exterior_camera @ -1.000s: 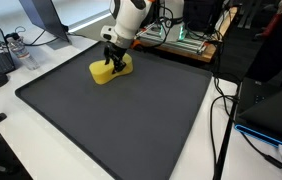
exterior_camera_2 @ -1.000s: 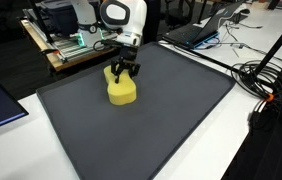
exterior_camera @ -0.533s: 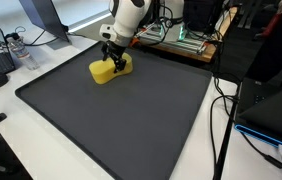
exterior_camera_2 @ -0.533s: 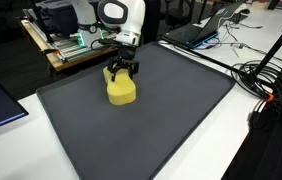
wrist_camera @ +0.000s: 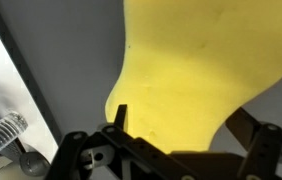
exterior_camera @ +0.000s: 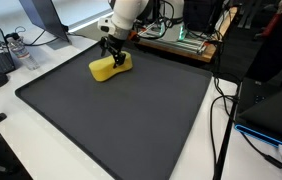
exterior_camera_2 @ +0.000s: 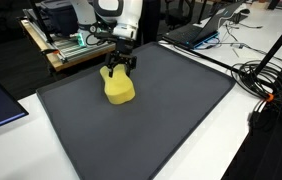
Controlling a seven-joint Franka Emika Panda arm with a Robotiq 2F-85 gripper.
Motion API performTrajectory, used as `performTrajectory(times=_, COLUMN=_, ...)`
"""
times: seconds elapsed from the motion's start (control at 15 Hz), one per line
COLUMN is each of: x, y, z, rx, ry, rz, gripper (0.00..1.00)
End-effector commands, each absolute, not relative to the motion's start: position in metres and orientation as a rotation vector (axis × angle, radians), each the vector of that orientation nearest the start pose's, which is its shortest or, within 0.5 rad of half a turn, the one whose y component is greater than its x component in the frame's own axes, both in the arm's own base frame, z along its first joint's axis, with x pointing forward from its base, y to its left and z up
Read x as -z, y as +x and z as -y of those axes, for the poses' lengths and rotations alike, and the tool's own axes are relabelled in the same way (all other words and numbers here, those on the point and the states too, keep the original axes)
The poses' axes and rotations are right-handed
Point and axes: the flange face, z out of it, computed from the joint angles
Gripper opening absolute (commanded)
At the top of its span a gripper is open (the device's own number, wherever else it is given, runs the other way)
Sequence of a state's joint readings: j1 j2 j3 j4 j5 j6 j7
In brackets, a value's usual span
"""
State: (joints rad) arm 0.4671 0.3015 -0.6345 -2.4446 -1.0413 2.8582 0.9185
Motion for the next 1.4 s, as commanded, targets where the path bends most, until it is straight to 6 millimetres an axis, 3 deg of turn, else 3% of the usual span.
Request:
performTrajectory(times=0.0, x=-0.232, y=0.471, z=0.049, rx=0.451, ry=-3.518, rz=-0.067, gripper=1.0)
performTrajectory(times=0.33, x=-0.265, y=0.477, z=0.061, rx=0.357, ry=-3.449, rz=-0.071, gripper=1.0)
performTrajectory(times=0.67, x=-0.282, y=0.484, z=0.085, rx=0.169, ry=-3.305, rz=-0.163, gripper=1.0)
performTrajectory(times=1.13, x=-0.316, y=0.527, z=0.129, rx=-0.006, ry=-3.064, rz=-0.295, gripper=1.0)
performTrajectory(times=1.33, x=-0.321, y=0.545, z=0.148, rx=-0.045, ry=-2.997, rz=-0.384, gripper=1.0)
